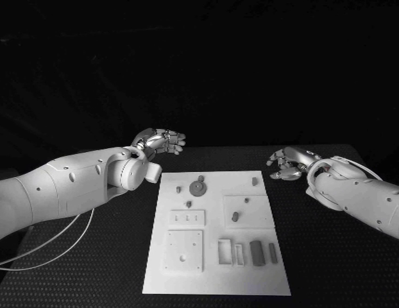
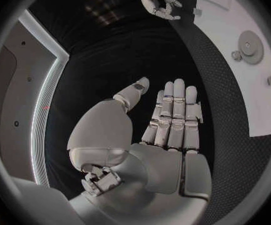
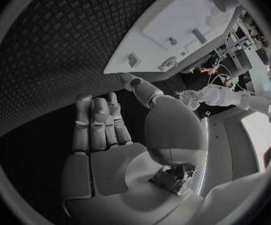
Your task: Assemble the parts on the task board
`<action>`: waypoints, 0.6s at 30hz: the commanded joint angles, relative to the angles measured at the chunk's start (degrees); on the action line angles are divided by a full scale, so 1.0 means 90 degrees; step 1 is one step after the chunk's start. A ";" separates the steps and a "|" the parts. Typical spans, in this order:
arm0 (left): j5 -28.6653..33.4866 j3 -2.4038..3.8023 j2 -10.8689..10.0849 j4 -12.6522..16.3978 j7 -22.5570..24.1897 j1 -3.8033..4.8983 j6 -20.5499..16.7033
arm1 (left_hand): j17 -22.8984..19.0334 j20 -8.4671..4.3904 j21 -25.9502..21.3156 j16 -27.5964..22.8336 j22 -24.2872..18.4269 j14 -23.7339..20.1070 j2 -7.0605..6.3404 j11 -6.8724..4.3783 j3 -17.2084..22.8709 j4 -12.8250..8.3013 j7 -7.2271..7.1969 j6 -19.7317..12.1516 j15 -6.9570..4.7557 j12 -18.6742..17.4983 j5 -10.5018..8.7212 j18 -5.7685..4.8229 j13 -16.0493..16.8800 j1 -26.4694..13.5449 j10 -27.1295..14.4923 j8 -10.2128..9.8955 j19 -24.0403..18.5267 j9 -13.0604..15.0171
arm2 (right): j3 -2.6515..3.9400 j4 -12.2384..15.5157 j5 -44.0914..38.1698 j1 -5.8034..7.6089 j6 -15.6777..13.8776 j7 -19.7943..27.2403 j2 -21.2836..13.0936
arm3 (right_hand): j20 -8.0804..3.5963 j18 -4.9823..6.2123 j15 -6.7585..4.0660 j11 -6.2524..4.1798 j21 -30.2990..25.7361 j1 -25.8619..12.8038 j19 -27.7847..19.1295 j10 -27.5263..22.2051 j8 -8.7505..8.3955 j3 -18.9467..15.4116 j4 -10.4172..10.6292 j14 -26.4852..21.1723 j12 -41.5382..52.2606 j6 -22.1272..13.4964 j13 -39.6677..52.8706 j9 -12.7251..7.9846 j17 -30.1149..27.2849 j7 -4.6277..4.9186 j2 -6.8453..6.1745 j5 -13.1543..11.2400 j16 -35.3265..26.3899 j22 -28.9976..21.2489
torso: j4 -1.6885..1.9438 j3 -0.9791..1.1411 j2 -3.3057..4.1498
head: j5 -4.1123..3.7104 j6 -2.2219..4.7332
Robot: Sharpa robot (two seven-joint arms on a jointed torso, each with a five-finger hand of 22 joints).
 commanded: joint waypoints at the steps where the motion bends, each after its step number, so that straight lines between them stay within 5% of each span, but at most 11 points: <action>1: -0.0035 0.0006 0.0011 0.0013 0.0056 -0.0002 0.0064 | 0.0006 -0.0014 0.0043 -0.0032 0.0115 -0.0029 -0.0014 0.0010 -0.0012 -0.0038 0.0011 -0.0052 0.0021 -0.0027 -0.0022 0.0124 -0.0009 -0.0036 -0.0055 -0.0044 -0.0051 -0.0010 | 0.0002 -0.0092 -0.0190 -0.0062 0.0226 0.0087 0.0091 | 0.0041 0.0133 -0.0015 -0.0003 -0.0011 -0.0002 -0.0038 -0.0044 -0.0031 -0.0014 -0.0001 -0.0037 -0.0040 -0.0028 -0.0012 -0.0014 0.0006 0.0039 -0.0041 -0.0194 -0.0046 -0.0007 | -0.0008 0.0005 -0.0004 | 0.0020 -0.0019; 13: -0.0035 0.0005 0.0031 0.0048 0.0041 -0.0002 0.0058 | 0.0006 -0.0012 0.0044 -0.0036 0.0115 -0.0032 -0.0024 0.0012 -0.0017 -0.0035 0.0013 -0.0054 0.0024 -0.0031 -0.0023 0.0123 -0.0009 -0.0046 -0.0059 -0.0046 -0.0052 -0.0011 | 0.0003 -0.0397 -0.0209 -0.0199 0.0146 0.0133 0.0392 | 0.0053 0.0133 -0.0076 -0.0068 0.0002 -0.0015 -0.0062 -0.0051 -0.0021 -0.0139 -0.0001 -0.0050 -0.0036 -0.0066 -0.0021 -0.0013 0.0015 -0.0033 -0.0048 -0.0587 -0.0040 -0.0013 | 0.0027 -0.0011 0.0008 | 0.0001 -0.0067; 18: -0.0035 0.0005 0.0006 0.0086 0.0038 -0.0002 0.0060 | 0.0007 -0.0012 0.0044 -0.0037 0.0115 -0.0033 -0.0027 0.0013 -0.0017 -0.0035 0.0014 -0.0055 0.0024 -0.0032 -0.0023 0.0123 -0.0009 -0.0047 -0.0061 -0.0047 -0.0052 -0.0011 | 0.0003 -0.0408 -0.0198 -0.0202 0.0184 0.0141 0.0429 | 0.0054 0.0133 -0.0079 -0.0071 0.0004 -0.0017 -0.0062 -0.0049 -0.0022 -0.0145 0.0001 -0.0049 -0.0035 -0.0073 -0.0022 -0.0014 0.0015 -0.0036 -0.0041 -0.0608 -0.0039 -0.0015 | 0.0046 0.0000 0.0017 | 0.0014 -0.0066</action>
